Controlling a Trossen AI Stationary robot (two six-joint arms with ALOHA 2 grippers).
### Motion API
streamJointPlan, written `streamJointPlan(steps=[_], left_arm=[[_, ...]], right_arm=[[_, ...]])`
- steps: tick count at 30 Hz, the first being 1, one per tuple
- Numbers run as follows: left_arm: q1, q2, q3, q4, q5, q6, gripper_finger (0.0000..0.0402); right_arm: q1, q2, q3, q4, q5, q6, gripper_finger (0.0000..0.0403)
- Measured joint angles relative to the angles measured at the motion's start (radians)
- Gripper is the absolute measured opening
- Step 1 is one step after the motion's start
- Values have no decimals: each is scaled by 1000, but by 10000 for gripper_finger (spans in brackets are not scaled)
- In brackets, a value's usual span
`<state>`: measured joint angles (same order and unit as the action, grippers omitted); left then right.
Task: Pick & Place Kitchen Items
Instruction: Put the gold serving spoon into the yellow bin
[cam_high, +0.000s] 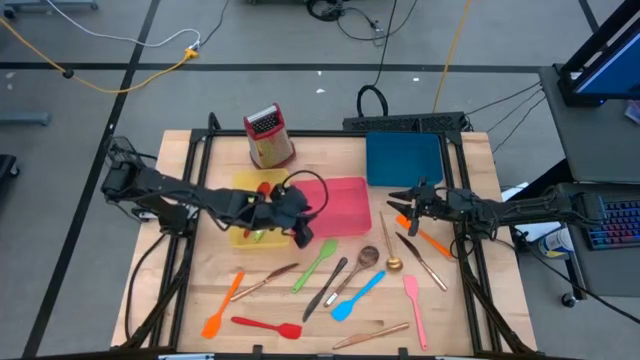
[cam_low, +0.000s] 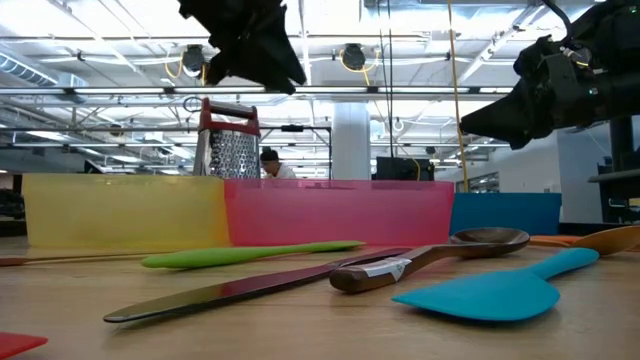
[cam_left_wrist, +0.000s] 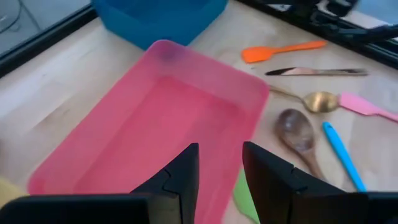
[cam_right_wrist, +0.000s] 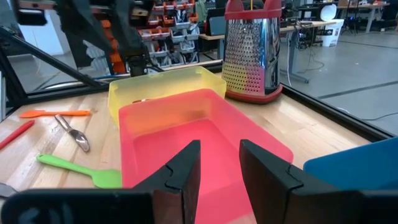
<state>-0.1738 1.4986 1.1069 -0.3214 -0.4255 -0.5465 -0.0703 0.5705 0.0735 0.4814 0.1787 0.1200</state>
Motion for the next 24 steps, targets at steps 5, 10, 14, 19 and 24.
streamJointPlan(steps=[5,10,14,19,24], left_arm=[[-37,1,0,13,0,-40,129],[-73,30,0,28,2,-80,129],[-106,70,0,61,2,-15,129],[-145,133,0,180,2,140,129],[-161,206,0,281,19,128,129]], right_arm=[[0,0,0,-1,0,0,105],[0,0,0,-1,0,0,105],[0,0,0,-5,0,0,105],[0,0,0,-23,1,0,105],[0,1,0,-23,2,-10,105]])
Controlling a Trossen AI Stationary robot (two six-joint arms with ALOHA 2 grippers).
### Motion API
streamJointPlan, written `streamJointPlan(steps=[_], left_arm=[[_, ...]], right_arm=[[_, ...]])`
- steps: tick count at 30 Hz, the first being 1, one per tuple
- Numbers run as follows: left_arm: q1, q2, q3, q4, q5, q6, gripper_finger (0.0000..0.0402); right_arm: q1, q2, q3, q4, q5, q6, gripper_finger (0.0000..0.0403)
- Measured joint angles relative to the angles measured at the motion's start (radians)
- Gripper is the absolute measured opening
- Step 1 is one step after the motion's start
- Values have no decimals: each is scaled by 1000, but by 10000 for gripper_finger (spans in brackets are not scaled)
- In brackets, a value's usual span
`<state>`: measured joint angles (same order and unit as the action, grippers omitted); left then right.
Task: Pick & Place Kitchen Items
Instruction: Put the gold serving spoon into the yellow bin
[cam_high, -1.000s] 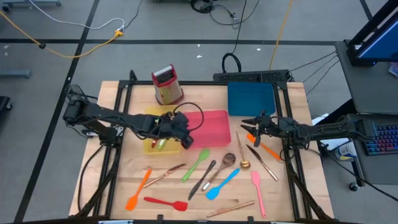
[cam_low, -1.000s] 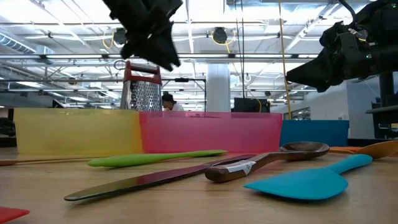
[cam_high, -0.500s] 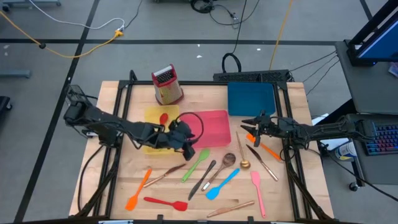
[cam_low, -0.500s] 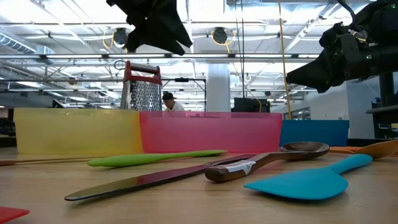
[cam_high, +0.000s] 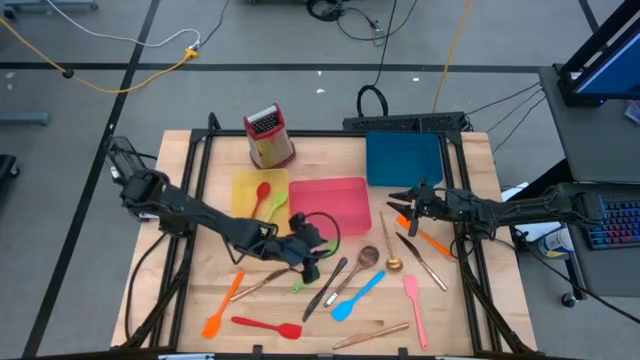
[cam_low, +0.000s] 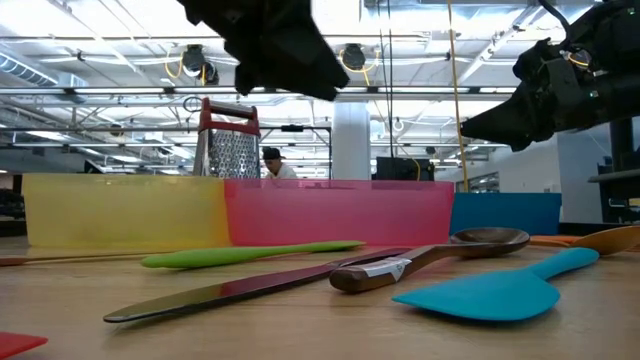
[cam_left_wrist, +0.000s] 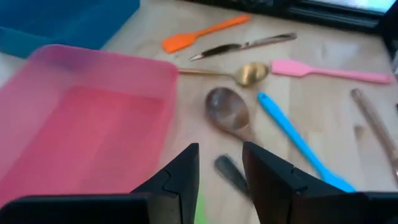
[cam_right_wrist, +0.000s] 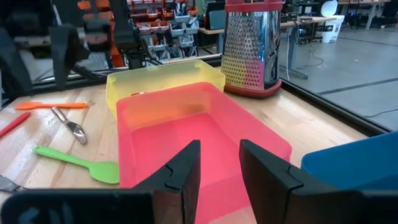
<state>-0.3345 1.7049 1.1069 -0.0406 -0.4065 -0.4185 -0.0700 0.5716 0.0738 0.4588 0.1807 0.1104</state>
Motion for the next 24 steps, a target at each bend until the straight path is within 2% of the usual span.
streamJointPlan(steps=[7,12,19,24], left_arm=[[-1,99,0,76,95,-61,129],[-1,146,0,122,102,-56,129],[-4,192,-1,263,118,-31,129],[-8,209,-1,304,109,-33,129]], right_arm=[[0,0,0,0,1,-2,105],[0,0,0,0,1,-3,105],[0,0,0,10,1,-81,105],[0,0,0,20,1,-120,105]])
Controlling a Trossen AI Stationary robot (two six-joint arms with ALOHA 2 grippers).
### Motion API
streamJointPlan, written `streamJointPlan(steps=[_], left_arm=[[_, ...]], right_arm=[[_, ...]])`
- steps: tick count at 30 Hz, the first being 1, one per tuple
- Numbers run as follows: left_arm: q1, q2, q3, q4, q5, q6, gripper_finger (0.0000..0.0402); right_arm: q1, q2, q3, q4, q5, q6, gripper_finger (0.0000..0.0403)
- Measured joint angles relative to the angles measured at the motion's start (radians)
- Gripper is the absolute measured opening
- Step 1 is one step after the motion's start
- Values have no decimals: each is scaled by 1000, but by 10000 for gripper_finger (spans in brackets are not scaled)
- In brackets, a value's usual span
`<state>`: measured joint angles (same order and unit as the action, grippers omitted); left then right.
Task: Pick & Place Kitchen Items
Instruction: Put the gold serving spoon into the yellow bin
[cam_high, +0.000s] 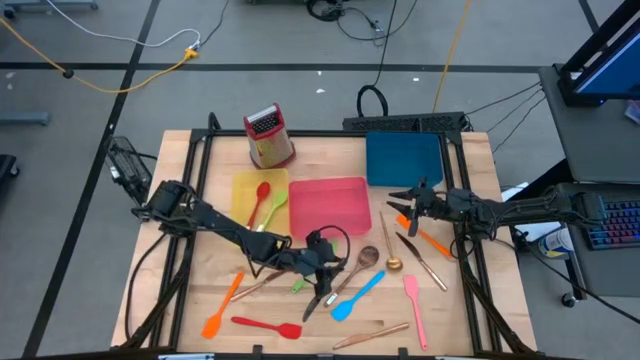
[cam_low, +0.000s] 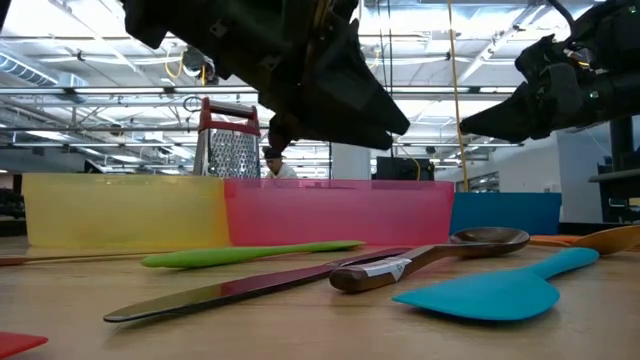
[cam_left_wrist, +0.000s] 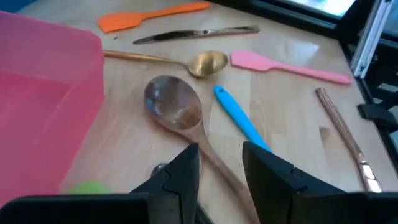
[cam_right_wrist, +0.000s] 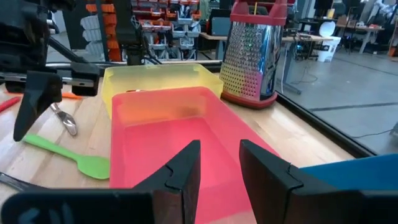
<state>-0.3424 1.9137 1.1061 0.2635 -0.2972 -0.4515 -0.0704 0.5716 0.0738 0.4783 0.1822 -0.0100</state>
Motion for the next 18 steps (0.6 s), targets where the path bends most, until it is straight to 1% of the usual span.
streamJointPlan(steps=[6,10,14,18], left_arm=[[-5,-12,0,-4,-89,2,129],[-7,-52,0,-43,-127,1,129],[-7,-127,0,-142,-159,2,129],[-4,-221,1,-304,-221,33,129]], right_arm=[[0,0,0,23,-1,35,105],[0,0,0,18,-16,64,105],[1,4,11,-1,-106,139,105],[33,25,33,11,-117,180,105]])
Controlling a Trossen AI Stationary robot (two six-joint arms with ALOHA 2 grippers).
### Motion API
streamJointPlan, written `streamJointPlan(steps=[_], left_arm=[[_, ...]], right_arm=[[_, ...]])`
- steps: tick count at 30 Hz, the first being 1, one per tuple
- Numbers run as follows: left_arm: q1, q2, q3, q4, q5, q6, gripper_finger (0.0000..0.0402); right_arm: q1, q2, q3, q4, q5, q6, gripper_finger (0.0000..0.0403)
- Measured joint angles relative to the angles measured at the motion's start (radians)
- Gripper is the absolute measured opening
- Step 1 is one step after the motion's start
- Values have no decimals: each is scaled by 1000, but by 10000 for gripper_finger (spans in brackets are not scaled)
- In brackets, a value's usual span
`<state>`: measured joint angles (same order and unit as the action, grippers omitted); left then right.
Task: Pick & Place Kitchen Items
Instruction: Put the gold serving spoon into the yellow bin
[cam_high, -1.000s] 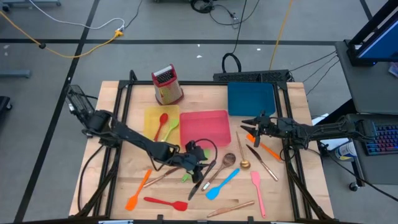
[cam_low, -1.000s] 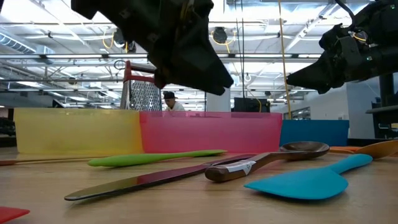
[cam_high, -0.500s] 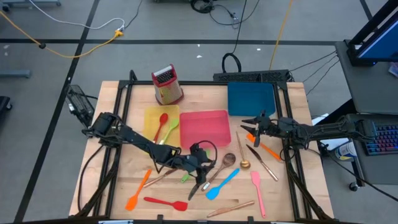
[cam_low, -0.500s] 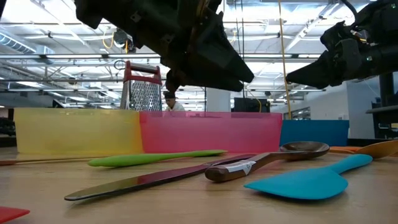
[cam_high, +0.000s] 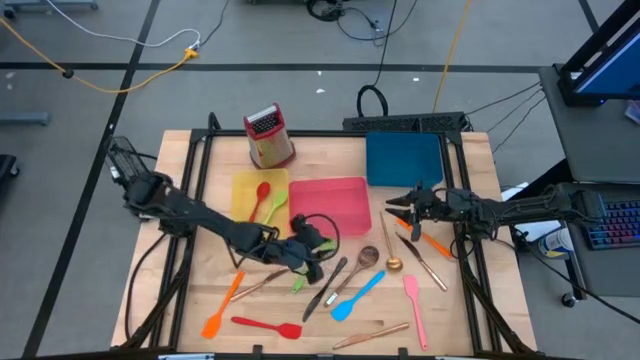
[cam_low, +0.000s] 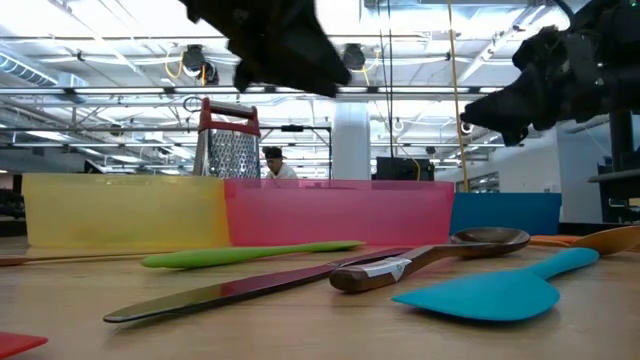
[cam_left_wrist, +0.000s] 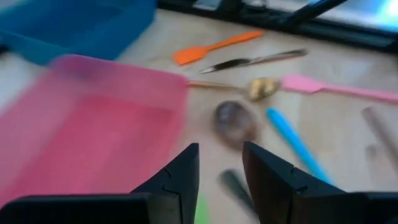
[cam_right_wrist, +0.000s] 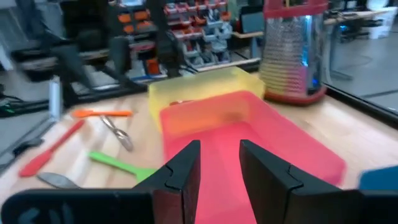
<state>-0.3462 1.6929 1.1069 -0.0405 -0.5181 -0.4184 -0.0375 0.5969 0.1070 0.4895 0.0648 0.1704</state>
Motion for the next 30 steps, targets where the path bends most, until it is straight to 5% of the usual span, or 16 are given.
streamJointPlan(steps=[7,18,30], left_arm=[[15,-151,0,-286,-136,-79,129],[78,-266,0,-480,-227,-69,129],[177,-257,-1,-514,-234,10,129]], right_arm=[[89,80,33,37,22,89,105],[252,268,137,23,186,176,105],[336,436,430,-416,302,373,105]])
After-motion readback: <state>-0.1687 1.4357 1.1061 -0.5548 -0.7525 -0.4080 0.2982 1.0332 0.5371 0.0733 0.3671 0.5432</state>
